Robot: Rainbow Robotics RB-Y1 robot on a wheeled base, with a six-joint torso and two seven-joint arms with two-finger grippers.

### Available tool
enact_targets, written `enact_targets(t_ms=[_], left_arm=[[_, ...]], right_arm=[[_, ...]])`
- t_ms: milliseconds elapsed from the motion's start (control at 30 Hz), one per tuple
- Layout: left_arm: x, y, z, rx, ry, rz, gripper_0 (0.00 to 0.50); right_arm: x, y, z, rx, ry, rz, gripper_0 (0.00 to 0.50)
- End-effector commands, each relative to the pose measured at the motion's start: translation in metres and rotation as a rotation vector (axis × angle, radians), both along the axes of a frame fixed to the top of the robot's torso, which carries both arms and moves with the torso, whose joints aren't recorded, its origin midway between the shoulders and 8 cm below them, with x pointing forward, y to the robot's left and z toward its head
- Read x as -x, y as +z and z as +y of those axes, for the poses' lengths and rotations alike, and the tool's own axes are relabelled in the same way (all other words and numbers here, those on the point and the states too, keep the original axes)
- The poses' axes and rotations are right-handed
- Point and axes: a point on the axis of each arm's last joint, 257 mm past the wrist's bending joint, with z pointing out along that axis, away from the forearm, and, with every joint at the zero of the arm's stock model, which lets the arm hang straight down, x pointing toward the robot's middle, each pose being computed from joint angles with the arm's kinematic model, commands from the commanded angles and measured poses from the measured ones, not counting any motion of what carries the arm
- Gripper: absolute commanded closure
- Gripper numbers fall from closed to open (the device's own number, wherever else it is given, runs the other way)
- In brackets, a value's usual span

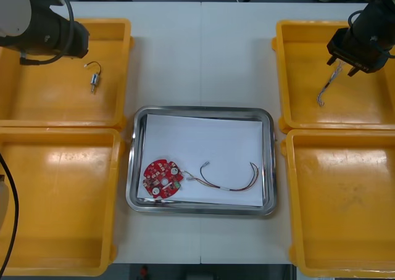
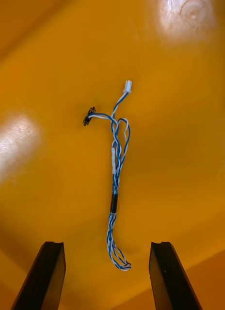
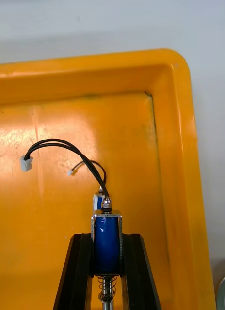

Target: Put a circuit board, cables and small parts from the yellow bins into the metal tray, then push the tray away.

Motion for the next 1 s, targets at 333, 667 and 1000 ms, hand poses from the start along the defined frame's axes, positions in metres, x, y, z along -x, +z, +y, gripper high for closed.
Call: enact_targets(t_ms=[333,667,1000], left_arm=[[0.079,-0.016,-0.053,0.020,0.000,0.010,0.499],[0.117,-0.045,-0.111,0.016,-0.087,0.044,0.499],[0.119,-0.093,-0.159,-0.019,-0.184,0.101,0.500]], right_arm=[[-0.015,-0.020,0.014,-0.011,0.007,-0.045,0.000],[-0.012,-0.056,0.010,-0.021,0.001,-0.046,0.000],[-0.006,-0.078,0.022,-0.045,-0.006,-0.019,0.000]])
